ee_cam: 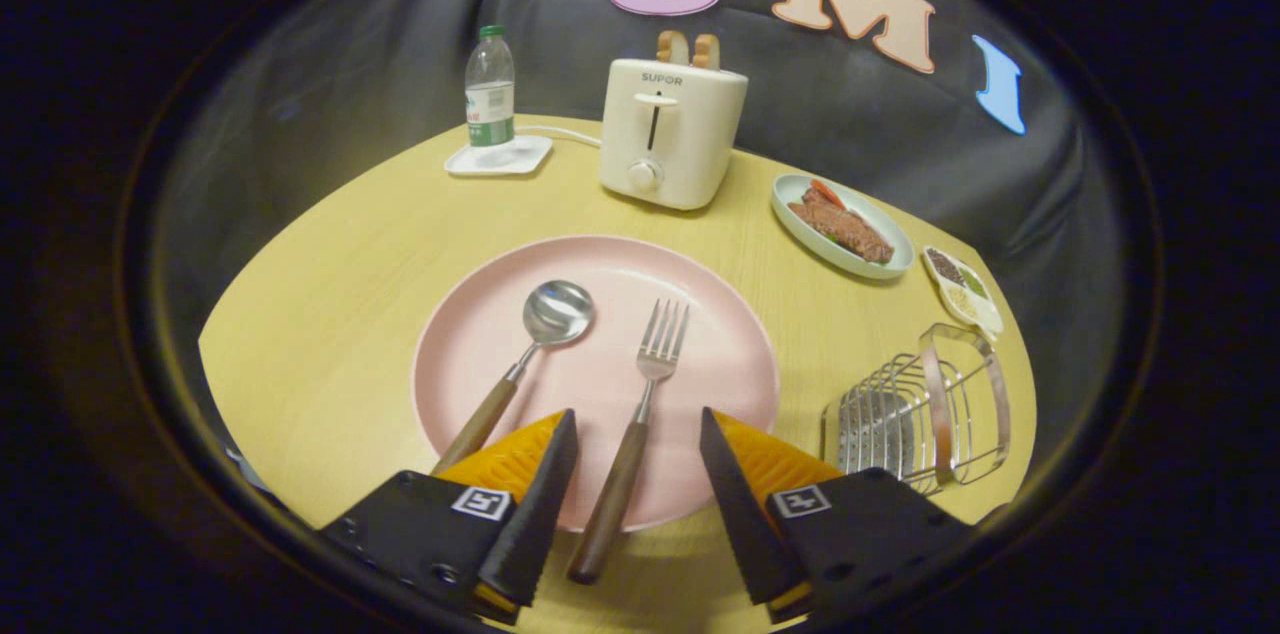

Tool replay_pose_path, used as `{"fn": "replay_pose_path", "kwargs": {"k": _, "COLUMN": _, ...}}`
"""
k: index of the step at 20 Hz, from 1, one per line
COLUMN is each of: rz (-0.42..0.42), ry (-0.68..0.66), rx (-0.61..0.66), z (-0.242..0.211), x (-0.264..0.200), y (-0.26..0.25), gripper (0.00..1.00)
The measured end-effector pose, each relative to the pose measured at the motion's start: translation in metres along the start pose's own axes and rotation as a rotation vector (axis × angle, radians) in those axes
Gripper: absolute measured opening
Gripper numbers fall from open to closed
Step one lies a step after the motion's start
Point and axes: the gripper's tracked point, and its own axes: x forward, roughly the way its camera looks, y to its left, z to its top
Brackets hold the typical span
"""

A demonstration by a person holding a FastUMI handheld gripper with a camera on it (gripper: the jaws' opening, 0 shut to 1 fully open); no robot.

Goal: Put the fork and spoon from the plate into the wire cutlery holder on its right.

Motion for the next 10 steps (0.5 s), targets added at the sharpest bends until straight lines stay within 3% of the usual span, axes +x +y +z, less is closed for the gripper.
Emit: {"fn": "replay_pose_path", "kwargs": {"k": 10, "rz": -0.002, "ry": 0.079, "rx": 0.053, "z": -0.0081, "x": 0.0010, "y": -0.0016, "gripper": 0.21}}
